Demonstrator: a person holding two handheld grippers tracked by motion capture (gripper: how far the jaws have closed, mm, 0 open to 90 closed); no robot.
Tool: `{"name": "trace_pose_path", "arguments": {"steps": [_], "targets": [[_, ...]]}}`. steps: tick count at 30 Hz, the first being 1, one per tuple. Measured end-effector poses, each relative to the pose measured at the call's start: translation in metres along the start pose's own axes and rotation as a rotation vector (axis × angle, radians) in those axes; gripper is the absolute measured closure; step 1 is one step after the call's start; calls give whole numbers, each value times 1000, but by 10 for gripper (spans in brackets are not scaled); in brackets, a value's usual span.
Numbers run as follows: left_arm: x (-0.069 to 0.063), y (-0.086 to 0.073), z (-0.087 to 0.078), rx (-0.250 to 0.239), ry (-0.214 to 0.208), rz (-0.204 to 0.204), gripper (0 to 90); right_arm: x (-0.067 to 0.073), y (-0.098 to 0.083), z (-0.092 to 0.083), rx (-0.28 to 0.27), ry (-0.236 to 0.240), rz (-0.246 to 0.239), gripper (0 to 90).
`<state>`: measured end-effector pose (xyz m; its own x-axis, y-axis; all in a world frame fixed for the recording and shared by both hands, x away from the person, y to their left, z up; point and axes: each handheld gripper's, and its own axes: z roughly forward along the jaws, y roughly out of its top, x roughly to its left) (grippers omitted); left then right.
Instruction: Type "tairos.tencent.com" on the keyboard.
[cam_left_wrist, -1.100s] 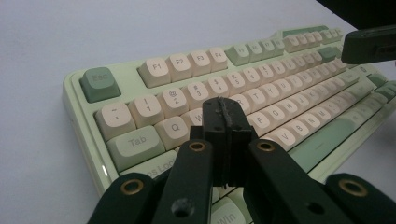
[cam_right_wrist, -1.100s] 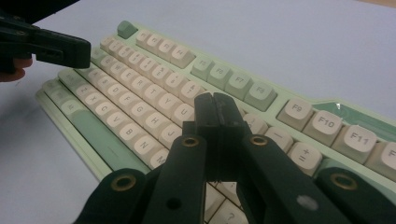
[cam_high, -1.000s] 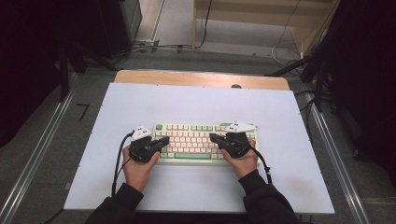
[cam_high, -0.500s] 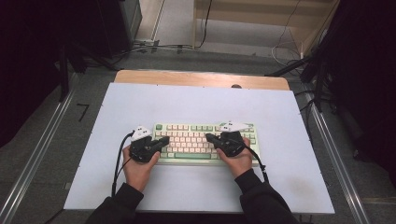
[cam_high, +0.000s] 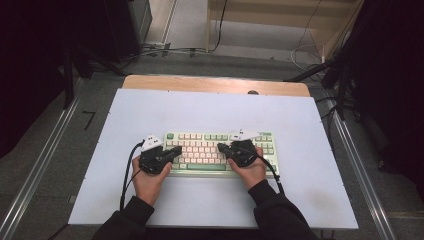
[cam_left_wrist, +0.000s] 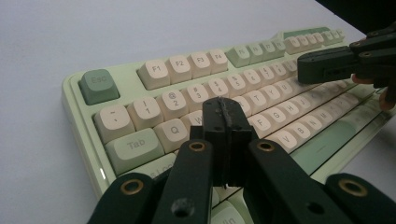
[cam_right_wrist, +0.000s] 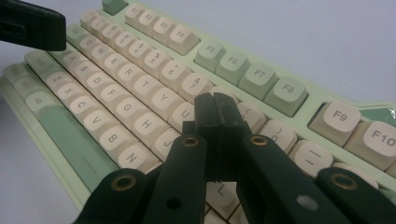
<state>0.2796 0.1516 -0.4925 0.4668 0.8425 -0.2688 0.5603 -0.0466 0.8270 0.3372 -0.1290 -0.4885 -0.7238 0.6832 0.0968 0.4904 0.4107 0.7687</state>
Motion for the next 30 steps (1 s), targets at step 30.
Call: {"name": "trace_pose_path", "arguments": {"steps": [30], "targets": [[-17, 14, 14, 5, -19, 27, 900, 2, 5, -8, -26, -1, 5, 882]]}}
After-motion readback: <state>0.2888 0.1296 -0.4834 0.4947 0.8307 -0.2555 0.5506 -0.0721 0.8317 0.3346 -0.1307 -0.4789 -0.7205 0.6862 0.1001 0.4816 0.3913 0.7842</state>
